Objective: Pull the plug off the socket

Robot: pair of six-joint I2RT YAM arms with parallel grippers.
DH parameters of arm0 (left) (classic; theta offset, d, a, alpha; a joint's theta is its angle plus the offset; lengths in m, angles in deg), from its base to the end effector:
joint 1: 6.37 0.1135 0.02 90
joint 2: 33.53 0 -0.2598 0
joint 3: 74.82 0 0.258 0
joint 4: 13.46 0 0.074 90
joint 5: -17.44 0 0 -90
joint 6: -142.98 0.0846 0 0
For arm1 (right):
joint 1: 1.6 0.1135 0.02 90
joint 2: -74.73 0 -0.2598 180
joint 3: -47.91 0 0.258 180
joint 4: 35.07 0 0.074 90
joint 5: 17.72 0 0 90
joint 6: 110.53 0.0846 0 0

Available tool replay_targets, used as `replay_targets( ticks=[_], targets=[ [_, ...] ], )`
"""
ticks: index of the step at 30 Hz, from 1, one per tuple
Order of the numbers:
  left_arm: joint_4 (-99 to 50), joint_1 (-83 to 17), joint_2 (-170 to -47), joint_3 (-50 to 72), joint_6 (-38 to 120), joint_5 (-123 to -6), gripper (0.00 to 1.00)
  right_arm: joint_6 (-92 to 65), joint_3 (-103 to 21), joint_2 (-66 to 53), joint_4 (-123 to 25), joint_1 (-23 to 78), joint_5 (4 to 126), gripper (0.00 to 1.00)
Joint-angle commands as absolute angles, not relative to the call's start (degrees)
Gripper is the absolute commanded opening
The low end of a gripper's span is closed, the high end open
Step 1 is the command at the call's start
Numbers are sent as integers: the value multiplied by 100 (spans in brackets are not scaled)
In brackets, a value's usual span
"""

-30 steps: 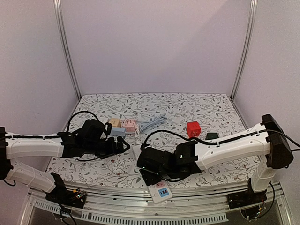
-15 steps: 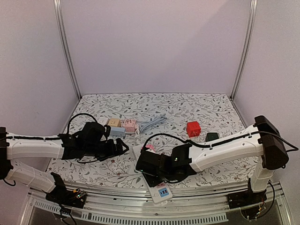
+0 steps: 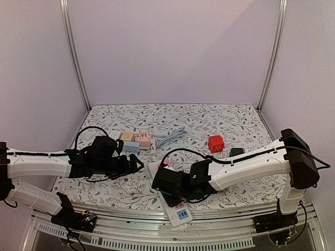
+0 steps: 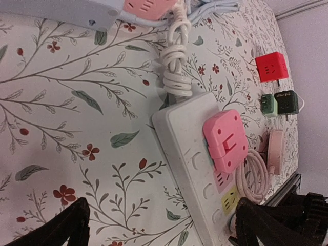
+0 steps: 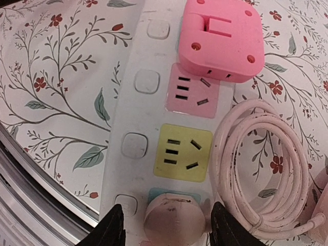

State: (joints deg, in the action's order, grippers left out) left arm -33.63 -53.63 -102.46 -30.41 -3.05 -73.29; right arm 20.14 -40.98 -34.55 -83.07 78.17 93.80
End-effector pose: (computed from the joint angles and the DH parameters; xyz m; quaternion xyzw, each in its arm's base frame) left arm 0.1868 -0.2006 0.1373 -0.0730 0.9199 -0.2984 0.2436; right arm 0.1023 0.3919 0.1269 -0.2899 0.9211 0.0688 0.2506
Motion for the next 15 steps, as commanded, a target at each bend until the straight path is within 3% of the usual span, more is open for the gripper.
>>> replay_targets(
  ticks=[1,5,15],
  targets=[
    [-3401,-5444,-10130,-3101,-318,-7419,97,1897,-4238,-3731,-8405,7773,9351,55],
    [-3410,-5444,-10109,-3102,-324,-7410,97,1756,-4296,-3900,-8405,7775,9280,51],
    [-3416,-5462,-10125,-3067,-318,-7354,97,1721,-4268,-3857,-8351,7703,9266,16]
  ],
)
